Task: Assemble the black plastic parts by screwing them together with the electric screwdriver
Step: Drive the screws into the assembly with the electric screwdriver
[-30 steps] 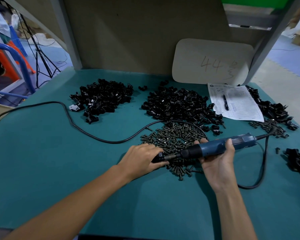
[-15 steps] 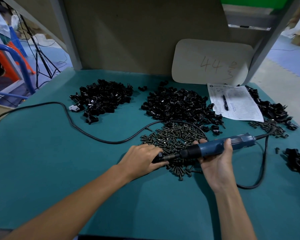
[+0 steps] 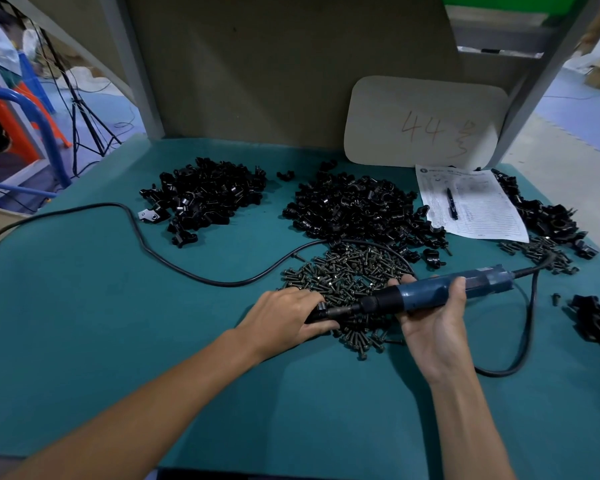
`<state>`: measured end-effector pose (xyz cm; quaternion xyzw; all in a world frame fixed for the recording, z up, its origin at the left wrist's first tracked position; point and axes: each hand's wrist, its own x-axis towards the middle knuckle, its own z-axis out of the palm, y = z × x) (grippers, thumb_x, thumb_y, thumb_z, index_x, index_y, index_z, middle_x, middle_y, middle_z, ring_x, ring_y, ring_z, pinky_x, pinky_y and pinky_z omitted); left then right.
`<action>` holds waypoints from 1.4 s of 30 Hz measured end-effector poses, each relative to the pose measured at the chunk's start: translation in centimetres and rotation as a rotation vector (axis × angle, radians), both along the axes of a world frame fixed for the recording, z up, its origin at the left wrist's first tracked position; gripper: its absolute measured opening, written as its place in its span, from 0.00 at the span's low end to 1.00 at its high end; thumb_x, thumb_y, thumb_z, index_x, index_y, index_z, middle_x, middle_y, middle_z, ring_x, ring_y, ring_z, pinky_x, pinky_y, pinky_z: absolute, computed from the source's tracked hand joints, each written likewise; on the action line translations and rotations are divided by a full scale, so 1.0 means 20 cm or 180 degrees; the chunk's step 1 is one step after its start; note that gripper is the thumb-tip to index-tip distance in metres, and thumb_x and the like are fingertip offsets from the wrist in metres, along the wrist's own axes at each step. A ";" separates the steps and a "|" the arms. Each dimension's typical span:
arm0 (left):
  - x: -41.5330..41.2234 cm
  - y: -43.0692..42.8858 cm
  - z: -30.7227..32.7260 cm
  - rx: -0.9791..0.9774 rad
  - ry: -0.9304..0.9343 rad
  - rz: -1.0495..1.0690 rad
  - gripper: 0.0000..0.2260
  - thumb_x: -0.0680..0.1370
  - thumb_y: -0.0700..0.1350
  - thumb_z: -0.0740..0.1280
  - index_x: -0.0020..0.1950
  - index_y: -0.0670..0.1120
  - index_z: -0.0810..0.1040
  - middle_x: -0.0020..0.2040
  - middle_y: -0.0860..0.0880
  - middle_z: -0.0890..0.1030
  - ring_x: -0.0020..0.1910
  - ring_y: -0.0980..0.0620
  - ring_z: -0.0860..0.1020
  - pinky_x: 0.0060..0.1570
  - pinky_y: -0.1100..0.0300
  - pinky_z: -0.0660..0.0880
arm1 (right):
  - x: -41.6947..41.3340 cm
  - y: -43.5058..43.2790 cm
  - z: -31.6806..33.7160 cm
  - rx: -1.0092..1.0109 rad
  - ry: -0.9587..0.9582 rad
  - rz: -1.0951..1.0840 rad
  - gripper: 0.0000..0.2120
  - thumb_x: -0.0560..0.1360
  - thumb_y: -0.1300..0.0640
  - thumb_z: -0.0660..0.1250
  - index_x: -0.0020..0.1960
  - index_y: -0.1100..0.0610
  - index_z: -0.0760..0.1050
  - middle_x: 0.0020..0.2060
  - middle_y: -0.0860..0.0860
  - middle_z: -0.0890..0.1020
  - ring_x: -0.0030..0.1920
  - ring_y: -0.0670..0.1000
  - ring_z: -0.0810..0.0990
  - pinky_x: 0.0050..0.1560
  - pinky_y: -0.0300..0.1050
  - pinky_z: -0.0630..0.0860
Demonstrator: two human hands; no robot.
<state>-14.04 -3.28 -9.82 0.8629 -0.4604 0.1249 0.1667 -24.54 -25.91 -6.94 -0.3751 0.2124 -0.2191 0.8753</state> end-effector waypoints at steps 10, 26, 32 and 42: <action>-0.01 0.00 0.02 0.0031 0.0071 0.0051 0.25 0.79 0.71 0.53 0.49 0.50 0.75 0.41 0.56 0.79 0.40 0.53 0.77 0.34 0.56 0.72 | -0.01 0.01 0.02 0.0111 -0.0069 0.0056 0.38 0.72 0.30 0.58 0.71 0.55 0.68 0.57 0.56 0.82 0.59 0.53 0.85 0.52 0.45 0.83; -0.05 0.03 0.05 -0.0989 -0.0137 -0.0014 0.19 0.80 0.62 0.65 0.42 0.47 0.75 0.33 0.55 0.76 0.30 0.54 0.74 0.26 0.57 0.73 | -0.09 -0.23 0.16 -0.0858 0.0890 -0.0339 0.19 0.83 0.47 0.66 0.67 0.53 0.64 0.59 0.57 0.82 0.57 0.52 0.83 0.65 0.54 0.76; -0.04 0.02 0.04 -0.0823 -0.0047 0.0145 0.22 0.78 0.67 0.62 0.47 0.48 0.73 0.35 0.54 0.79 0.32 0.55 0.76 0.27 0.60 0.72 | -0.10 -0.19 0.06 -0.2779 0.2323 -0.0918 0.19 0.81 0.46 0.67 0.62 0.53 0.61 0.43 0.51 0.77 0.39 0.52 0.76 0.35 0.48 0.69; -0.07 -0.02 0.07 -0.0714 0.0127 0.0064 0.17 0.75 0.56 0.72 0.55 0.53 0.68 0.46 0.53 0.80 0.42 0.52 0.78 0.35 0.61 0.70 | -0.10 -0.03 0.13 -0.4803 0.2078 -0.0843 0.26 0.80 0.48 0.69 0.74 0.54 0.69 0.65 0.60 0.74 0.65 0.59 0.71 0.66 0.59 0.70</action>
